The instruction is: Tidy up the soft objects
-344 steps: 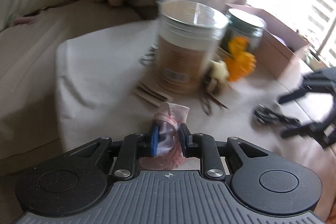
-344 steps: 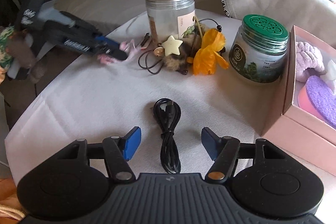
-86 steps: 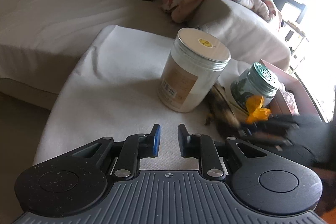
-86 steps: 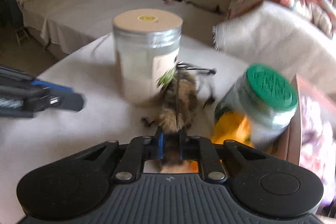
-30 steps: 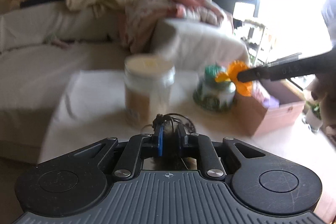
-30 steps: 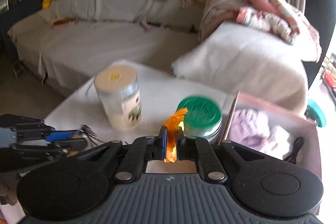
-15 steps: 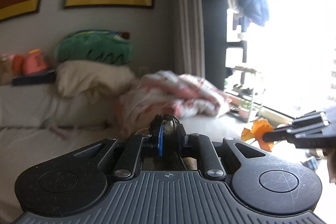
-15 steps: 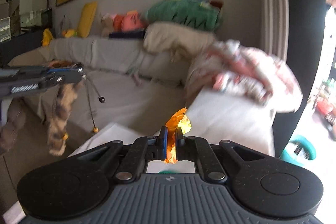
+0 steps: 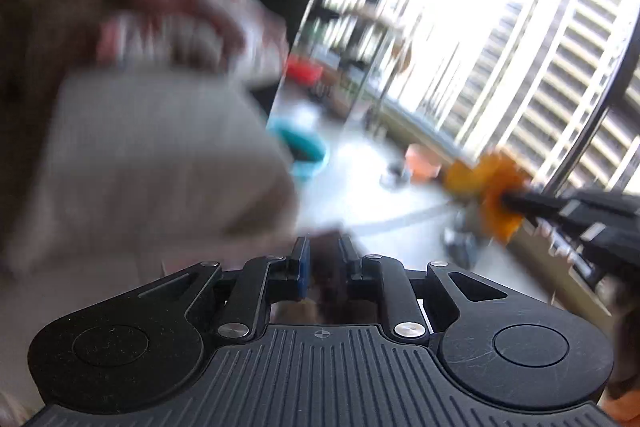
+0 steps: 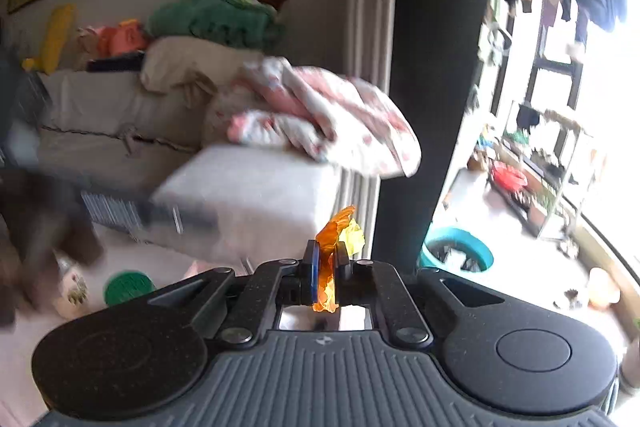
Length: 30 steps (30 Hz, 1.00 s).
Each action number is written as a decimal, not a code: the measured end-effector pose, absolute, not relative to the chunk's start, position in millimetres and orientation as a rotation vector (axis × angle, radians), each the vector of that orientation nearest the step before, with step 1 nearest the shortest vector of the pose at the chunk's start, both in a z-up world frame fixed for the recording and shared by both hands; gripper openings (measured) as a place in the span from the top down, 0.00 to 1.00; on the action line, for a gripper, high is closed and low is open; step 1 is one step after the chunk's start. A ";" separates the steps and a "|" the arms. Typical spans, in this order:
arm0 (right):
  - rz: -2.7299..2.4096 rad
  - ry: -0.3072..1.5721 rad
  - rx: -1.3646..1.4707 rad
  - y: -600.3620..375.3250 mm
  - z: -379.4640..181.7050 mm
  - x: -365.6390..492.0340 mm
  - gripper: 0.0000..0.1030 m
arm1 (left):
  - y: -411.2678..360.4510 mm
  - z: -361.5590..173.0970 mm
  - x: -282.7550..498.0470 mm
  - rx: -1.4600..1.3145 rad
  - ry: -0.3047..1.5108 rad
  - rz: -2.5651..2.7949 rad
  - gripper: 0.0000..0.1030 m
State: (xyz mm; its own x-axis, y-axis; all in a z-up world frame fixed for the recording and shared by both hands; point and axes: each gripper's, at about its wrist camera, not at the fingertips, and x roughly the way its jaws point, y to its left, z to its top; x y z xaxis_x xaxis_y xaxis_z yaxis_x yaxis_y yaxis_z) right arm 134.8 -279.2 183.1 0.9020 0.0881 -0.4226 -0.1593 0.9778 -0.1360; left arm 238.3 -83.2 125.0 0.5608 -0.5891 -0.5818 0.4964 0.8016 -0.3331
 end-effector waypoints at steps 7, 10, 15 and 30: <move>0.213 0.504 -0.025 -289.4 153.4 153.7 0.94 | -54.8 120.7 230.8 -0.214 0.678 -0.561 0.82; 0.270 0.553 0.025 -273.4 127.9 168.1 0.94 | -38.7 138.5 202.2 -0.158 0.592 -0.553 0.82; 0.307 0.686 0.132 -253.8 67.5 201.9 0.85 | -13.5 117.6 139.8 -0.107 0.643 -0.533 0.82; 0.245 0.611 -0.061 -230.2 35.8 58.9 0.21 | 4.6 9.9 25.0 0.030 0.772 -0.254 0.82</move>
